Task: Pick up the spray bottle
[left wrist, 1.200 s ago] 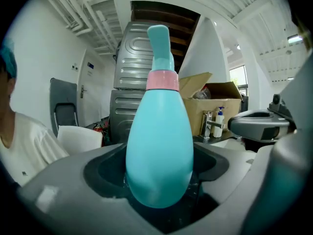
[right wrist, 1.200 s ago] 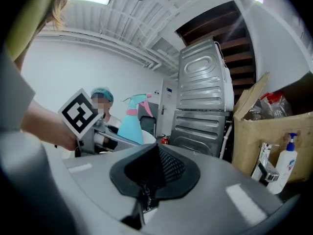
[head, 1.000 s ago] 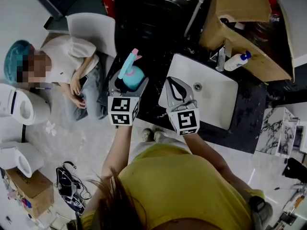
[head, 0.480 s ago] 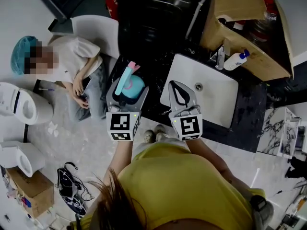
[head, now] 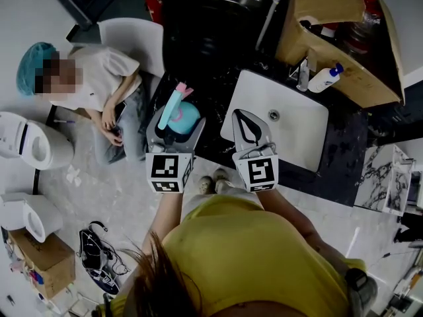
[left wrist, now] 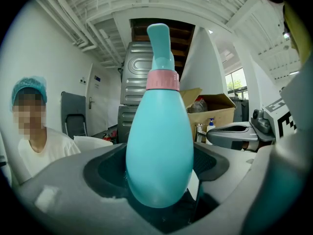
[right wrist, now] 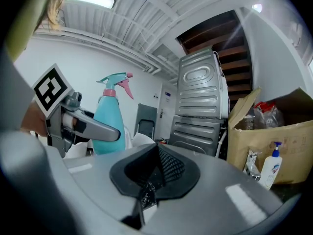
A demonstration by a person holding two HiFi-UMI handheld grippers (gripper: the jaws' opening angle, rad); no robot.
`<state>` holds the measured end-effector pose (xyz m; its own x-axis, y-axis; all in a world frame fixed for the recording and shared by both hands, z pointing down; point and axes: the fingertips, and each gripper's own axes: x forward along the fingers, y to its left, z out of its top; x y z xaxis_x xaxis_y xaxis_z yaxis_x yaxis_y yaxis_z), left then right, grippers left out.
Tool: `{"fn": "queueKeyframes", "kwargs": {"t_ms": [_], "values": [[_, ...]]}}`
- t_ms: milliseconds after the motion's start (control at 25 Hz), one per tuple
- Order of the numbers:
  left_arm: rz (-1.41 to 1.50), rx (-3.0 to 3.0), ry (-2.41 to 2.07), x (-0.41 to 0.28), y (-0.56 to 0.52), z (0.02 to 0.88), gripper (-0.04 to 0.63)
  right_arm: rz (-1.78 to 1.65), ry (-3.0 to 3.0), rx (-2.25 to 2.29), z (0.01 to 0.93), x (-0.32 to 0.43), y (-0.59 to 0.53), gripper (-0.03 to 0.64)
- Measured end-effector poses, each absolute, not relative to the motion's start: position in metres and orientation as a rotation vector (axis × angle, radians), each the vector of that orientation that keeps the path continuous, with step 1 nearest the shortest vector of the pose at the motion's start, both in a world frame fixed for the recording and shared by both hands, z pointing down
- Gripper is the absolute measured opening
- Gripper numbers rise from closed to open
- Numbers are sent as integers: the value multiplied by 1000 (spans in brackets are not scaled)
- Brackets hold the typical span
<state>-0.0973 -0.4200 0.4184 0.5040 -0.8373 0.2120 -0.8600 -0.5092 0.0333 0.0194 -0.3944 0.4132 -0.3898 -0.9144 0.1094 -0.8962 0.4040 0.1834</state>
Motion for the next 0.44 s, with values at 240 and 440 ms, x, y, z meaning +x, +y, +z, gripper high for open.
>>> {"fn": "queueKeyframes", "kwargs": {"t_ms": [240,440], "values": [[262,2614,-1463,-97,-415,421,399,-139,-2460,1605,415,17,-389,0],[268,2616,-1455,-95,-413,422,399,-140,-2458,1604,415,19,-386,0]]}}
